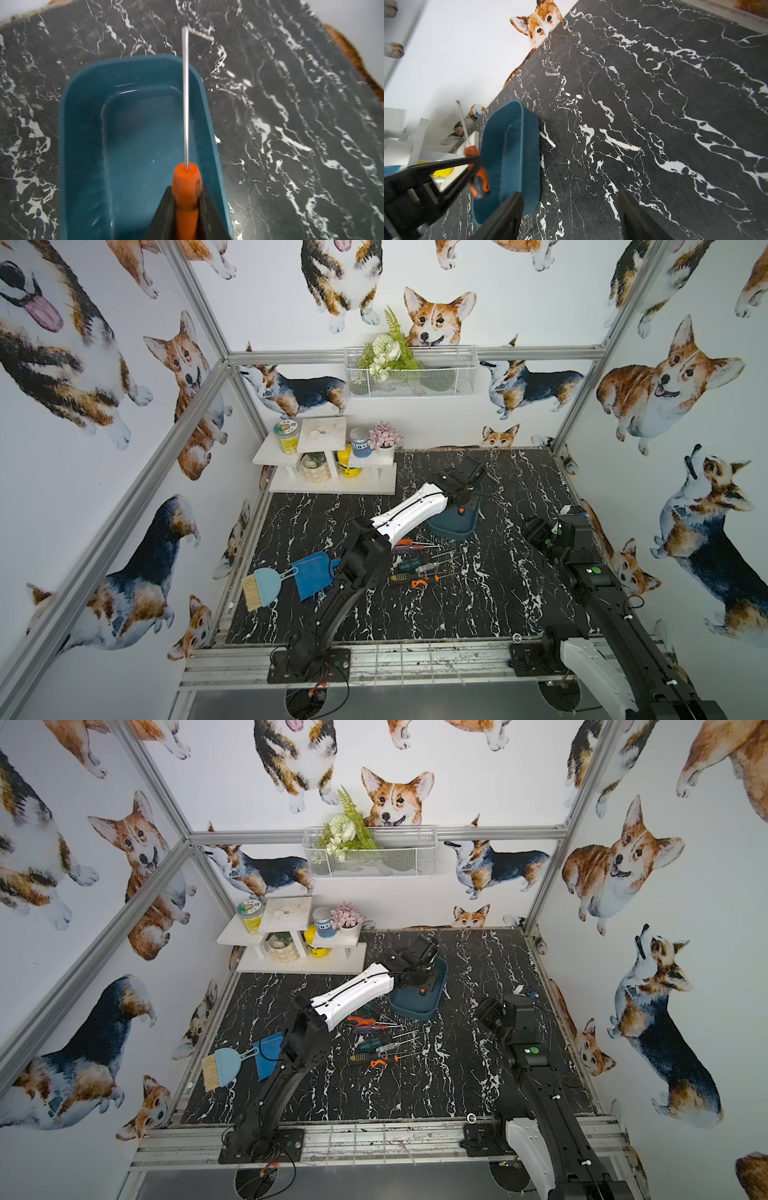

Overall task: Put the screwdriver on the desktop into the storage box
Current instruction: Place the screwdriver in the storage box.

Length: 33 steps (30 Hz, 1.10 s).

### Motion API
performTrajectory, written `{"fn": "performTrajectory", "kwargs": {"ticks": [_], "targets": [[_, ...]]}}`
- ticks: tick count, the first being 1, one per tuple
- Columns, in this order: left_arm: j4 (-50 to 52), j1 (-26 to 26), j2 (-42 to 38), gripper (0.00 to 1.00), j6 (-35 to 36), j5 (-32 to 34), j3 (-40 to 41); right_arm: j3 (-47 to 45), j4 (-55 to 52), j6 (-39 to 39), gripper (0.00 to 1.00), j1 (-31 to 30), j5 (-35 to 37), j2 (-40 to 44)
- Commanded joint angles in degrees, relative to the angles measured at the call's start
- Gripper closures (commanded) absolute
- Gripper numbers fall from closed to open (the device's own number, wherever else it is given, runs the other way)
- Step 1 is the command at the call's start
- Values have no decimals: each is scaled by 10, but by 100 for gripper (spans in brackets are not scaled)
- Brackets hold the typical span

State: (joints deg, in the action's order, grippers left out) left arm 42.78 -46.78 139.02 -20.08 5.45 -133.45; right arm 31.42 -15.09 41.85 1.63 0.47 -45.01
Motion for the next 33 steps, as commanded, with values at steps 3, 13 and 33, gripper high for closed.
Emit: {"fn": "performTrajectory", "kwargs": {"ticks": [3, 13, 33], "targets": [[93, 5, 86, 100, 3, 9, -98, -7, 5, 16, 24, 0, 5, 3], [96, 5, 116, 58, -20, -37, -120, 9, 5, -8, 25, 0, 5, -15], [-269, 46, -495, 52, -135, 24, 585, 152, 46, -169, 27, -300, 0, -184]]}}
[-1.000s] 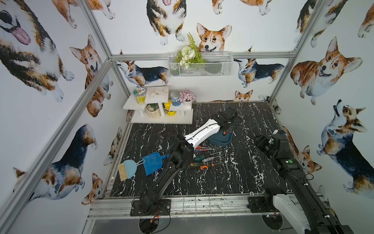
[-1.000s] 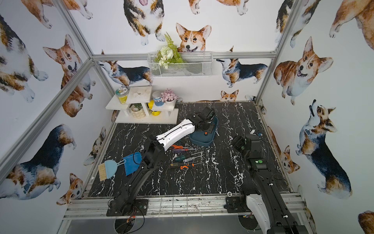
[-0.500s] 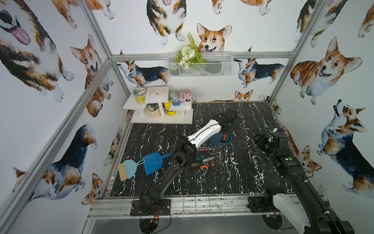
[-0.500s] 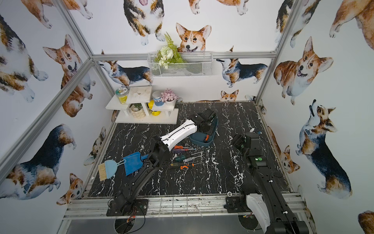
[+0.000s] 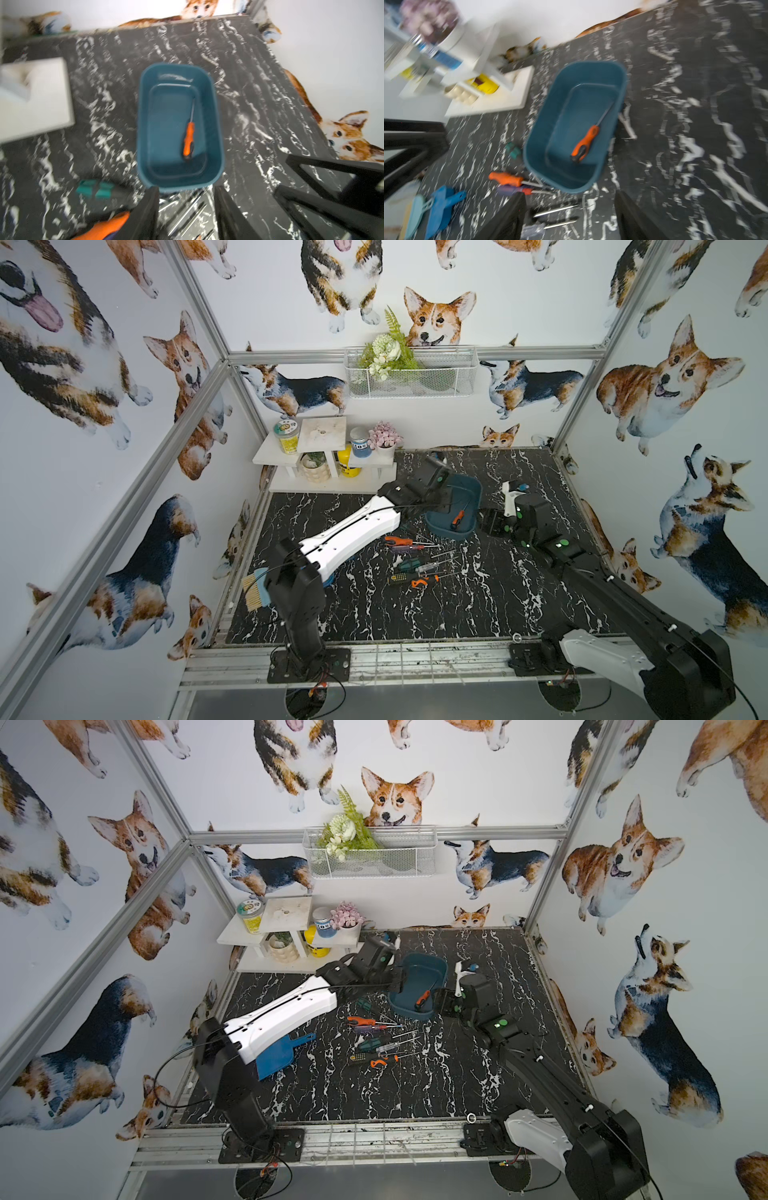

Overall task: Put the screwdriver on the desktop into the storage box
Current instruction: Adjust the storage box at the center of the board.

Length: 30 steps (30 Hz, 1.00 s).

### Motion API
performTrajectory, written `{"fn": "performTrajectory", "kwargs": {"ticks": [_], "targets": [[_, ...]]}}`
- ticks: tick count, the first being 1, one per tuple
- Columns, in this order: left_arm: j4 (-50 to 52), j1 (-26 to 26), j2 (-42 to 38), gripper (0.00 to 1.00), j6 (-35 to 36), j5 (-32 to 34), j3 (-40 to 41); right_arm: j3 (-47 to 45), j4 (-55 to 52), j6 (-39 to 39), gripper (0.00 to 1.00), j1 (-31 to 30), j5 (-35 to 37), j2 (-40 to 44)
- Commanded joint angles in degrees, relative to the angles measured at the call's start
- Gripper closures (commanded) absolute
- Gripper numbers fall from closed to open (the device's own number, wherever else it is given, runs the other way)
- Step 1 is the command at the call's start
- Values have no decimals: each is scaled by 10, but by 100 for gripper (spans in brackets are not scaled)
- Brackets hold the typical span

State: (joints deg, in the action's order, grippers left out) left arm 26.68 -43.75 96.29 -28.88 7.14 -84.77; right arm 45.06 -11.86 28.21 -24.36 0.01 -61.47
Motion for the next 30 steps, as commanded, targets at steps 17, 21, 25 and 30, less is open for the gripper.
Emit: {"fn": "performTrajectory", "kwargs": {"ticks": [17, 21, 25, 30], "targets": [[-139, 93, -263, 50, -92, -46, 426, 104, -161, 143, 31, -27, 148, -203], [-134, 106, -270, 50, -89, -64, 457, 137, -145, 100, 36, 8, 122, -266], [-112, 112, -298, 50, -82, -52, 459, 163, -138, 74, 55, 19, 119, -315], [-105, 117, -364, 53, -101, -5, 479, 189, -127, 57, 58, 21, 108, -357]]}}
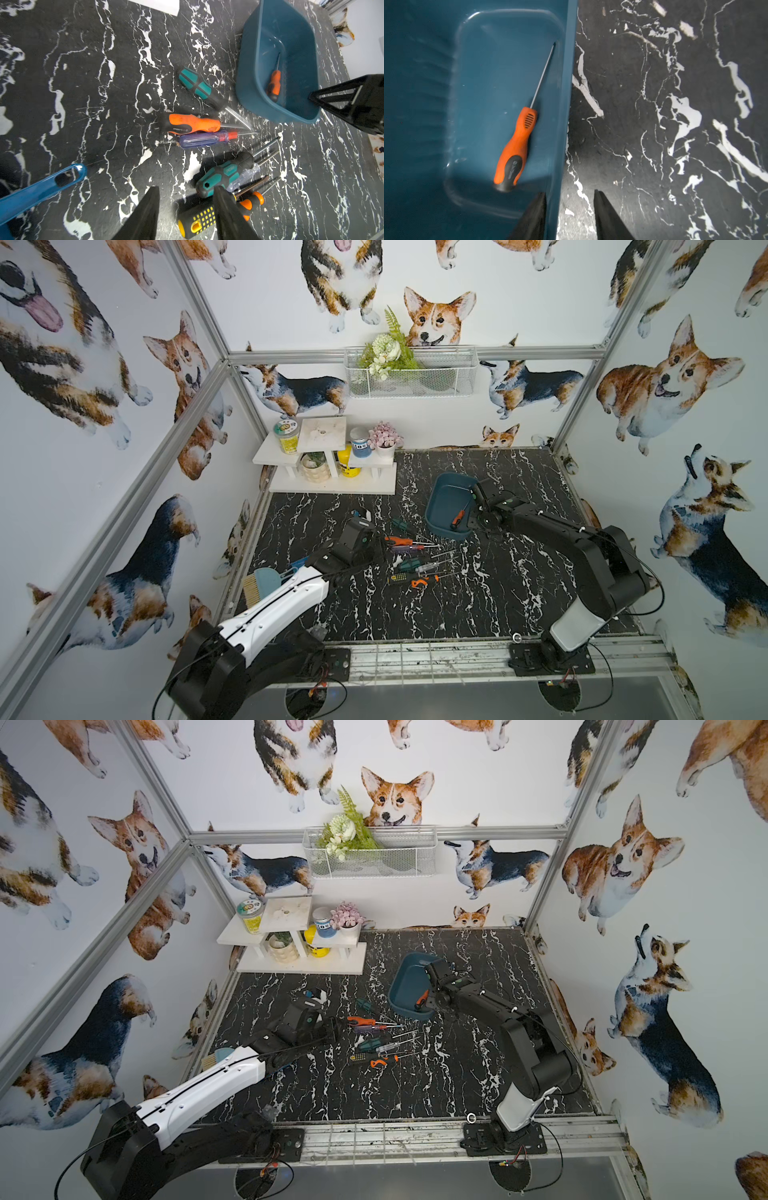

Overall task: Put the screwdriver on the desktop into the storage box
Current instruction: Adjust the storage box at the center of the board, then pick up the screwdriver from the center of the board.

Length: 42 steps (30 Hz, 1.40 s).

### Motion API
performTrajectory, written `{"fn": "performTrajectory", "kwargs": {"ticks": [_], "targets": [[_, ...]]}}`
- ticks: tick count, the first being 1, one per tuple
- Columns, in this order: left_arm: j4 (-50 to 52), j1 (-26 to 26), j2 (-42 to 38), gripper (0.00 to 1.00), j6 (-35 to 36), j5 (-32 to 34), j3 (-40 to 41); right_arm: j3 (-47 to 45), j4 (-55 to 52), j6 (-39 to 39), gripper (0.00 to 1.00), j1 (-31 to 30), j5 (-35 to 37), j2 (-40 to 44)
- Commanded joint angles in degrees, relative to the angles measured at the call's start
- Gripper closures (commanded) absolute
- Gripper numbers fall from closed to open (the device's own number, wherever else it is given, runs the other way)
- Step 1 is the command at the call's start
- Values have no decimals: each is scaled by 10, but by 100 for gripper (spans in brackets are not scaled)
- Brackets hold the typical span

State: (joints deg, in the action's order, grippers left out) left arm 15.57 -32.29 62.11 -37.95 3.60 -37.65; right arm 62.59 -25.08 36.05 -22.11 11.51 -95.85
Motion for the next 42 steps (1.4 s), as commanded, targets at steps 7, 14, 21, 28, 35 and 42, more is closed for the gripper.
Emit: {"fn": "performTrajectory", "kwargs": {"ticks": [7, 14, 21, 28, 35, 42], "targets": [[0, 21, -96, 55, -22, 58, 38, 21, 5, -51, 79, 0, 0, -38], [-3, 35, -116, 56, -24, 50, 53, 25, -5, -112, 98, 20, -5, -38], [-15, 41, -104, 56, -7, 23, 56, 24, -3, -172, 98, 64, -17, -31], [-55, 42, -41, 52, 67, -89, 67, 43, -1, -236, 71, 67, -23, -38], [-72, 30, -1, 48, 127, -187, 49, 6, 17, -186, 40, 57, -57, 88], [-53, -98, 81, 47, 196, -191, -9, -134, 59, -84, 39, 43, -86, 272]]}}
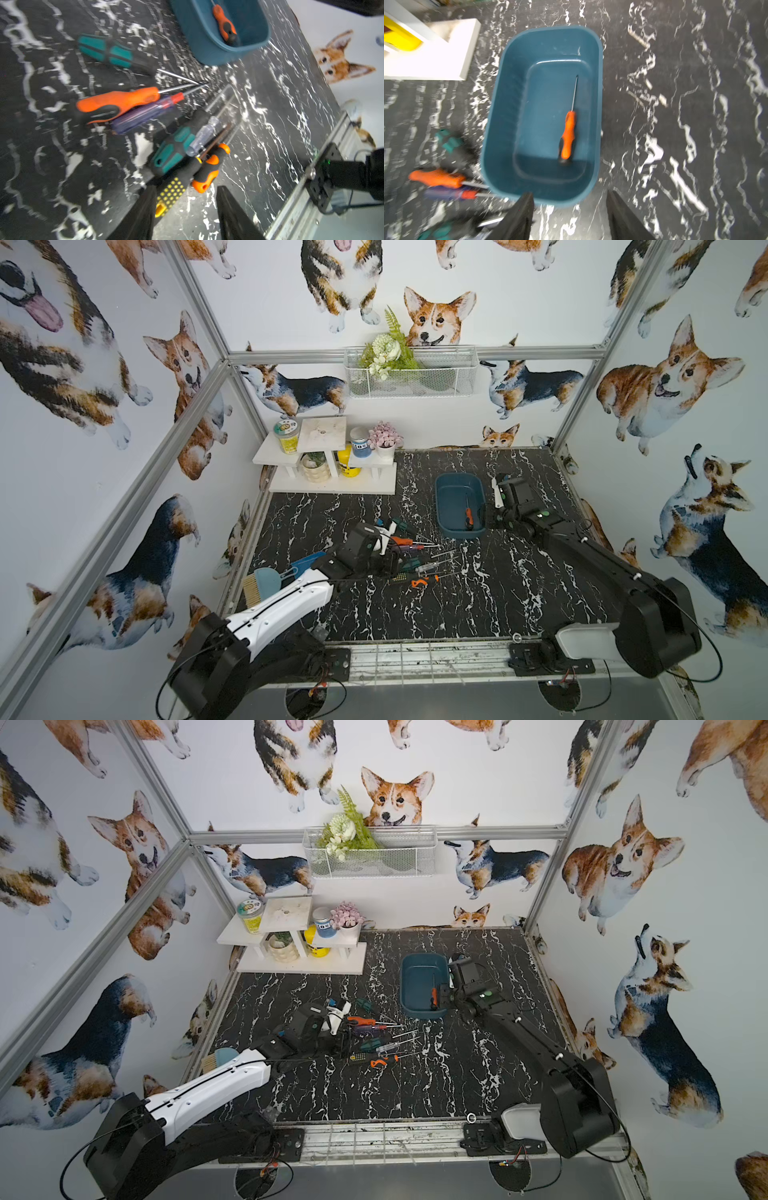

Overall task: Put the screwdriver on the desktop into the storage box
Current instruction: Pick up the screwdriver from the center of the board.

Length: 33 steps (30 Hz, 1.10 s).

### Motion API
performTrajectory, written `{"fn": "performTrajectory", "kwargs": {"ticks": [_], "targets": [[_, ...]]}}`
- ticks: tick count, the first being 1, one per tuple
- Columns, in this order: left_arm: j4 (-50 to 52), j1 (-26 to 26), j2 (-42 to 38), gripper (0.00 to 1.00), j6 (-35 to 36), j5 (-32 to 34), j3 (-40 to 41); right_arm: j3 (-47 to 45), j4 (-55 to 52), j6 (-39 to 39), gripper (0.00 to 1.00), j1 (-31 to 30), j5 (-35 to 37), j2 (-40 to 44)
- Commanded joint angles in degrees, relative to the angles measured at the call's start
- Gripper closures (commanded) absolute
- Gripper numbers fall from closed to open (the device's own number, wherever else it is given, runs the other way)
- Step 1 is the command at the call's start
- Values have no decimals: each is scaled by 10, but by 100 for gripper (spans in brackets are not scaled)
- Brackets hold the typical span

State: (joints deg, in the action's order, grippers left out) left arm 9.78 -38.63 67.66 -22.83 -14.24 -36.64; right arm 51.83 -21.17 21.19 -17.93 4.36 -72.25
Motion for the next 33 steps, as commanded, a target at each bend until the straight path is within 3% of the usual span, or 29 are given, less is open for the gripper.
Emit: {"fn": "performTrajectory", "kwargs": {"ticks": [1, 4, 9, 18, 33], "targets": [[7, -58, 45, 47, 53, -9, -31, -50, 21, 97, 39, 1, -12, 62], [16, -115, 105, 49, 67, 28, -80, -122, 24, 172, 42, 3, -11, 126], [77, -157, 198, 51, 94, 76, -158, -182, 10, 243, 44, 4, -11, 191], [144, -179, 305, 56, 84, 124, -221, -189, -2, 247, 43, 9, 7, 214], [198, -198, 360, 66, 87, 174, -262, -191, 9, 241, 43, 18, -2, 202]]}}
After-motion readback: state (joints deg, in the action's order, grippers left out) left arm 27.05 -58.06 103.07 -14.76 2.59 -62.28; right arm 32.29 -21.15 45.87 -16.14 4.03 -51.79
